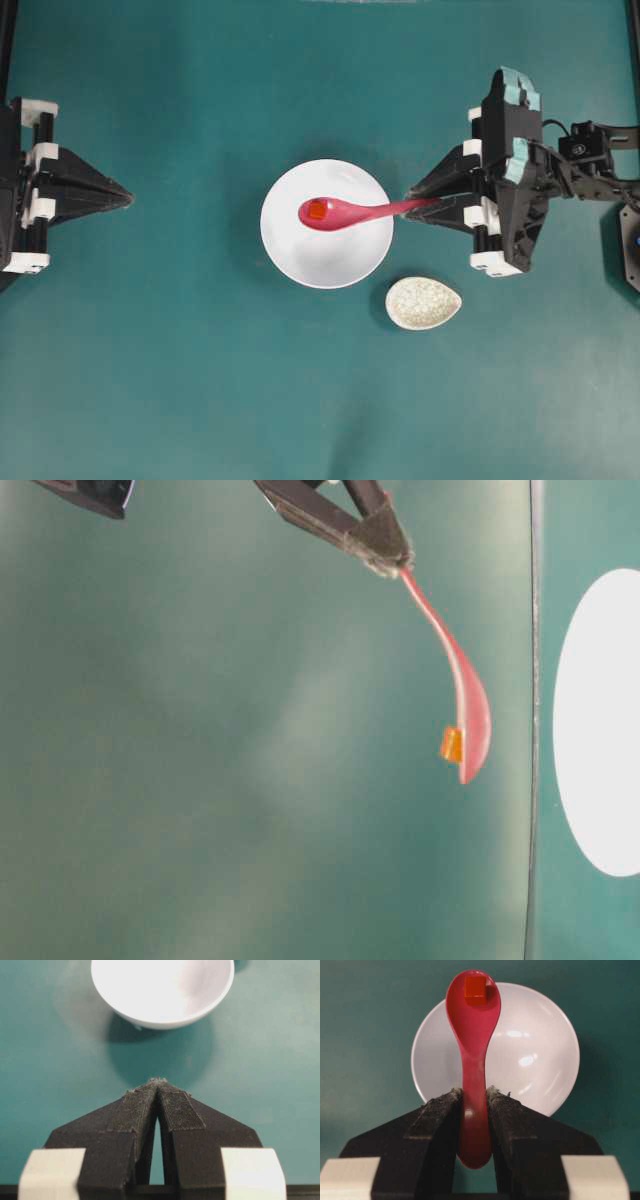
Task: Grip the spoon and scoop the red block from the bowl with right arm.
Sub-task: 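Raise the spoon with the cube out of the bowl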
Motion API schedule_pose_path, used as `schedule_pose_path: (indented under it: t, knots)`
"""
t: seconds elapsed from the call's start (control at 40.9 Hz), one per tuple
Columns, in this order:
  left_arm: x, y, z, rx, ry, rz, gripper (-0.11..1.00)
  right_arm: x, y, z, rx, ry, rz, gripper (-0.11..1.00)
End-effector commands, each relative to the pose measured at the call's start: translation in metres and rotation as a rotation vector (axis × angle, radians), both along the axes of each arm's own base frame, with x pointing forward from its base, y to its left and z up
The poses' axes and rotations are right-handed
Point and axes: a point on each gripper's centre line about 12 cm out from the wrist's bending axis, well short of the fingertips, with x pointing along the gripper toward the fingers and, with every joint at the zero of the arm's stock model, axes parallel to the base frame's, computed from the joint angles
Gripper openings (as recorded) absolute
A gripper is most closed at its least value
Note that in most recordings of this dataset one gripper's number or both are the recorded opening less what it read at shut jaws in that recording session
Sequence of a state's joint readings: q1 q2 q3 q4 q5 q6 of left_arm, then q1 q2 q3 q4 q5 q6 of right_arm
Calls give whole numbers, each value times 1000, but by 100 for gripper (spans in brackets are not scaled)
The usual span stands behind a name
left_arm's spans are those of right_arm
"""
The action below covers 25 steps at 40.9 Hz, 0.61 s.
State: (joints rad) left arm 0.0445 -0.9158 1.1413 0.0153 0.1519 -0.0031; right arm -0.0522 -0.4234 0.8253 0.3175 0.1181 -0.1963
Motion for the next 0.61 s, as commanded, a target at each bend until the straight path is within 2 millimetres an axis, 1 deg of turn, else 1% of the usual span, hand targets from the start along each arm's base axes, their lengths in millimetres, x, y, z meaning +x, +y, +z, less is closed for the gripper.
schedule_pose_path:
  t: [0.0,0.587]
  knots:
    - [3,0,8,0,-22,2,-1,1,1,17,0,-43,4,25]
    - [2,0,8,3,-23,1,-1,7,2,39,-5,-69,19,25]
